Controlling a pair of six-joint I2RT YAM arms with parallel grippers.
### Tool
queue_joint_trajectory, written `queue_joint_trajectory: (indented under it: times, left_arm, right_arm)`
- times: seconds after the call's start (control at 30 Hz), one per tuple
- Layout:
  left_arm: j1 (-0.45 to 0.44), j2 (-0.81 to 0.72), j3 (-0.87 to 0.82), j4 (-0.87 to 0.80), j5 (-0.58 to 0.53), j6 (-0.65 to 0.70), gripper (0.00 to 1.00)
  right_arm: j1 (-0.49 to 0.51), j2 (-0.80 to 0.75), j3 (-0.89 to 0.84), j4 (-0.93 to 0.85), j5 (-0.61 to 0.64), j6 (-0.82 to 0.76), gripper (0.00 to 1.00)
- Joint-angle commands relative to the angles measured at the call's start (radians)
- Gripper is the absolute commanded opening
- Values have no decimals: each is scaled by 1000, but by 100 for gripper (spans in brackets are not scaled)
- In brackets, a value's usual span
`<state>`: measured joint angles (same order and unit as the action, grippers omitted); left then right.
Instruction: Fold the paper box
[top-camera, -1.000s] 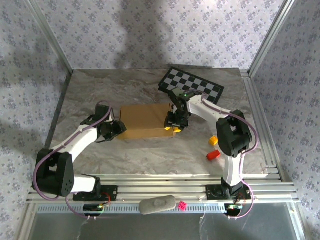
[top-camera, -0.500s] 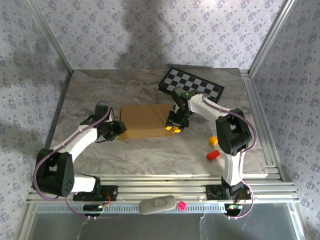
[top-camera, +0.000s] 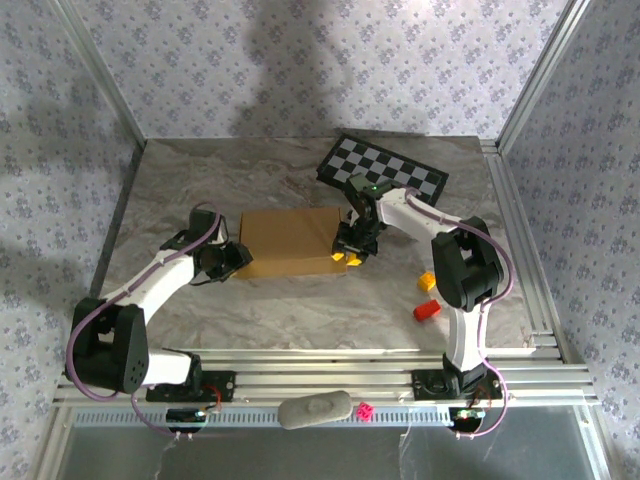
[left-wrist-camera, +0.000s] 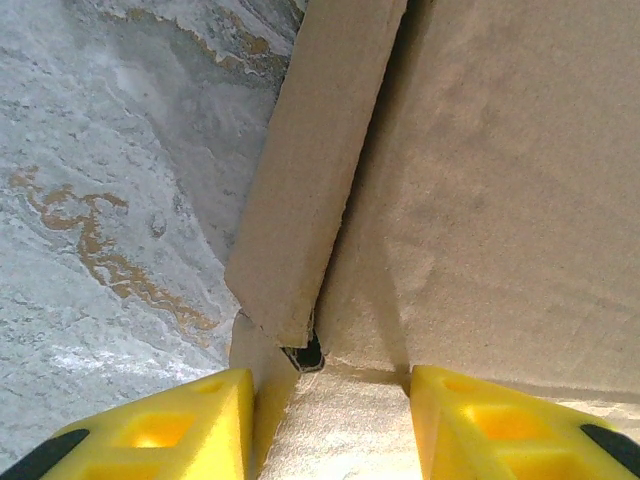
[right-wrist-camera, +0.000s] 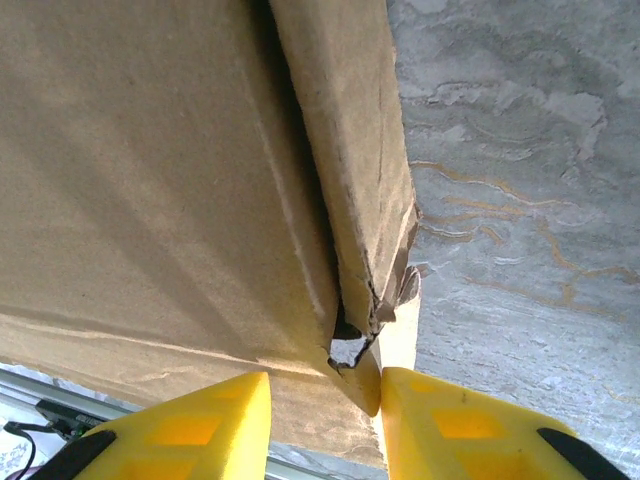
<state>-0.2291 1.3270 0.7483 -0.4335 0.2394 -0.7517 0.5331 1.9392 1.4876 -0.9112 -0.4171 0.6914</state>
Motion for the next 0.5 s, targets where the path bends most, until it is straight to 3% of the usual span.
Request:
queue_joint_trajectory:
  times: [0.0,0.47]
  left_arm:
    - [1,-10,-11,-22,10,15,44]
    - [1,2,-35,-1,-11,37,44]
  right_arm:
    - [-2,-9,-24,4,-18,7,35]
    - [-7,-24,-88,93,19,-10,32]
